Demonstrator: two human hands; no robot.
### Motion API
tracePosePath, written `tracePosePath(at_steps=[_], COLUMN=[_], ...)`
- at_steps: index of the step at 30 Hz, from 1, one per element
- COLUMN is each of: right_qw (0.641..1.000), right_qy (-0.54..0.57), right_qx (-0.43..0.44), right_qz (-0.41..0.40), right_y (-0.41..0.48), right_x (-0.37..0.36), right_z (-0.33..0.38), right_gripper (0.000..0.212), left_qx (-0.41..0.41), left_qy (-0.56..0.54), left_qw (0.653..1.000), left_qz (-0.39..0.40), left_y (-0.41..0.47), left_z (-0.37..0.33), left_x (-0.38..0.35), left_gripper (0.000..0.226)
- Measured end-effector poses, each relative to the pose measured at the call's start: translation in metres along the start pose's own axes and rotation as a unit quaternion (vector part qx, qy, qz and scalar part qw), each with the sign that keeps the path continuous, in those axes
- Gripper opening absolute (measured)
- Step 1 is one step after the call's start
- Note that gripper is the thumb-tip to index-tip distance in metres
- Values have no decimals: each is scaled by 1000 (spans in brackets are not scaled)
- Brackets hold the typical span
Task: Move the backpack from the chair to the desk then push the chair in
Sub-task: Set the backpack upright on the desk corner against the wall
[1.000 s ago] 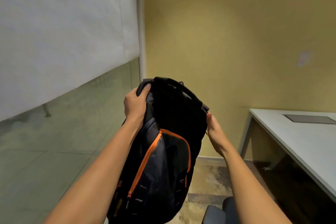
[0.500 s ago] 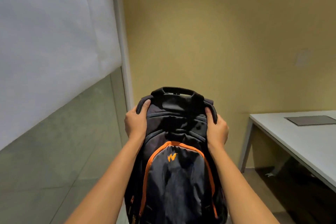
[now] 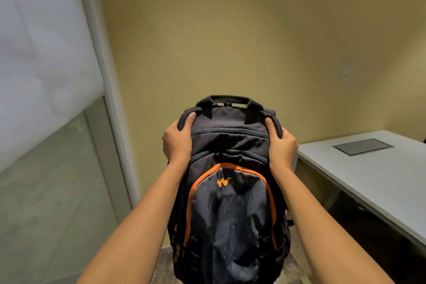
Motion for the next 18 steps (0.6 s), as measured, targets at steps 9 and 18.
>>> tracePosePath(at_steps=[9,18], right_qw=[997,990], right_qy=[-29,-66], right_qx=[0,14], right_qz=[-71,-123], right_y=[109,214], right_x=[-23,-19], right_z=[-37,-71], right_gripper=[54,56], left_qx=[-23,-10], left_qy=[-9,-40], left_qw=[999,996], left_qz=[35,77], left_y=[67,98], left_z=[12,22], left_x=[-130,-257], left_gripper=[49,55])
Point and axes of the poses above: each hand's wrist, its own y-axis towards the middle knuckle, its own x-axis out of the back of the hand, z = x × y, the point moved 5 cm from there along y, towards the middle knuckle, and after that the axes turned 1 degree about -x, right-handed, at the moved point
